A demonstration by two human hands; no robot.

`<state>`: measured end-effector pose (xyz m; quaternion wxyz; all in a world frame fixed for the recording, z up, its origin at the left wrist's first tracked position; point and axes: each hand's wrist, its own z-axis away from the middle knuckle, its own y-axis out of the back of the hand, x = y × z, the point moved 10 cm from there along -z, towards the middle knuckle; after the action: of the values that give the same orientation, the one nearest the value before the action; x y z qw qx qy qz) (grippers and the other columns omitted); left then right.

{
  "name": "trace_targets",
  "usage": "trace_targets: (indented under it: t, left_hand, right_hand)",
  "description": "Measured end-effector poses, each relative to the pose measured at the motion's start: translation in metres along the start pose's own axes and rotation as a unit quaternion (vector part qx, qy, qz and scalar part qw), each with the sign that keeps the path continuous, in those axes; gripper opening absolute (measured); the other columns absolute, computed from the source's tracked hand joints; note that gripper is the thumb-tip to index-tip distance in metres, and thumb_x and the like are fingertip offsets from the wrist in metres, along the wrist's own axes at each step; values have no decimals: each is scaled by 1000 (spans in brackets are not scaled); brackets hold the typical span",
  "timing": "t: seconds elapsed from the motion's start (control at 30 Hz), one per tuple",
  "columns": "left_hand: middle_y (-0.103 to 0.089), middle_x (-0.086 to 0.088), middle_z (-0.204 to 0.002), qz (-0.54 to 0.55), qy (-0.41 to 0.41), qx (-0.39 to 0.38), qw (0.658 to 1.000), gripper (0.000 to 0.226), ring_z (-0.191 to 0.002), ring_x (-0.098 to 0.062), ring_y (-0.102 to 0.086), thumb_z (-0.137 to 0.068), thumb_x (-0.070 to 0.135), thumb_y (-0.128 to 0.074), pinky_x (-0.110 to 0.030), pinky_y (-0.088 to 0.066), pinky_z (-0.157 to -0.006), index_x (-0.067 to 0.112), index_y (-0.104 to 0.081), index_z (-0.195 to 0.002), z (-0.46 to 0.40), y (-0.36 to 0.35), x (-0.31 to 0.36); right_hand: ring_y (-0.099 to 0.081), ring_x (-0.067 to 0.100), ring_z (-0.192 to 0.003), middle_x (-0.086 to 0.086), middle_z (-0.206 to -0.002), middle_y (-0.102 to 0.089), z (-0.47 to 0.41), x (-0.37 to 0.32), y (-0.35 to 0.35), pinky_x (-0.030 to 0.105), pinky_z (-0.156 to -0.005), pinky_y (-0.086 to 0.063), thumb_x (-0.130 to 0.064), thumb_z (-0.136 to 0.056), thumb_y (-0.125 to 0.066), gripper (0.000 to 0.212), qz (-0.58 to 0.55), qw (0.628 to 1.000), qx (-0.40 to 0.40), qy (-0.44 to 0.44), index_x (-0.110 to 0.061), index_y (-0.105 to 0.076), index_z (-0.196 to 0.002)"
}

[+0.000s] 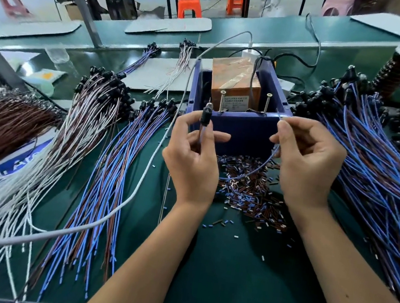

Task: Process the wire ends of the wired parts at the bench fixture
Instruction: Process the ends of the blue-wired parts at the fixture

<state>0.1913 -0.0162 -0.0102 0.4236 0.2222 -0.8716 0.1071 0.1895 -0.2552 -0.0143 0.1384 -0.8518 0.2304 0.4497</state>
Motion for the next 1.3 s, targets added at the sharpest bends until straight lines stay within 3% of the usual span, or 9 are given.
trace_targets:
  t: [0.1, 0.2, 0.4, 0.7, 0.87, 1.07, 1.2, 1.3]
  left_hand:
    - [-77, 8, -76, 6, 4, 1, 1000, 9, -57, -6, -66, -104, 18, -58, -26, -37, -51, 11, -63, -108, 0, -1, -1]
    - [-77, 10, -76, -8, 12, 5, 1000, 13, -52, -4, -58, -104, 21, -58, -25, -35, -50, 11, -65, -107, 0, -2, -4]
    - [-76, 10, -74, 3, 22, 8, 1000, 14, -61, -15, -66, -103, 22, -56, -35, -46, -59, 14, -67, -105, 2, -3, -4]
    - [-73, 13, -71, -9, 19, 11, 1000, 14, -66, -11, -70, -106, 15, -55, -23, -46, -61, 10, -69, -106, -2, 0, -3]
    - [-72, 13, -70, -4, 21, 7, 1000, 14, -64, -10, -69, -105, 15, -55, -17, -45, -62, 11, -68, -104, -2, 1, 0]
    - [-72, 8, -67, 14, 12, 35, 999, 12, -50, -6, -52, -105, 13, -55, -18, -34, -54, 15, -66, -101, 1, 8, 18]
    - [-73, 7, -66, 61, 39, -4, 997, 12, -46, -9, -48, -104, 14, -56, -20, -34, -51, 16, -65, -96, 4, -18, 42]
    - [-73, 4, -63, 100, 92, -96, 986, 13, -50, -5, -58, -102, 12, -58, -17, -40, -53, 13, -69, -94, 3, -64, 61]
  right_hand:
    - [-71, 10, -72, -7, -81, -74, 3, -13, 2, 24, -67, -54, -18, -101, -68, 7, 36, 998, 16, 48, -21, -74, -102]
    - [-72, 9, -78, -8, -87, -74, 5, -16, -1, 21, -71, -54, -17, -103, -65, 12, 59, 996, 10, 70, -18, -76, -107]
    - [-71, 11, -81, -1, -91, -75, 4, -18, -8, 31, -73, -58, -12, -104, -61, 20, 95, 991, -15, 92, -8, -77, -116]
    - [-68, 20, -72, 4, -86, -74, 4, -24, -12, 44, -67, -55, -6, -103, -60, 19, 118, 985, -29, 122, -5, -77, -112]
    - [-69, 15, -73, 1, -86, -74, 5, -23, -12, 39, -67, -56, -9, -103, -60, 19, 115, 986, -25, 116, -7, -77, -112]
    - [-70, 10, -77, -6, -88, -74, 5, -23, -1, 25, -71, -54, -14, -102, -61, 19, 80, 994, 11, 79, -16, -76, -113]
    - [-70, 14, -77, -4, -88, -75, 6, -28, 19, 31, -70, -57, -15, -101, -61, 18, 100, 993, 37, 57, -15, -76, -112]
    - [-70, 15, -75, -5, -89, -76, -4, -30, 46, 39, -70, -57, -19, -97, -65, 17, 153, 987, 38, 35, -20, -79, -107]
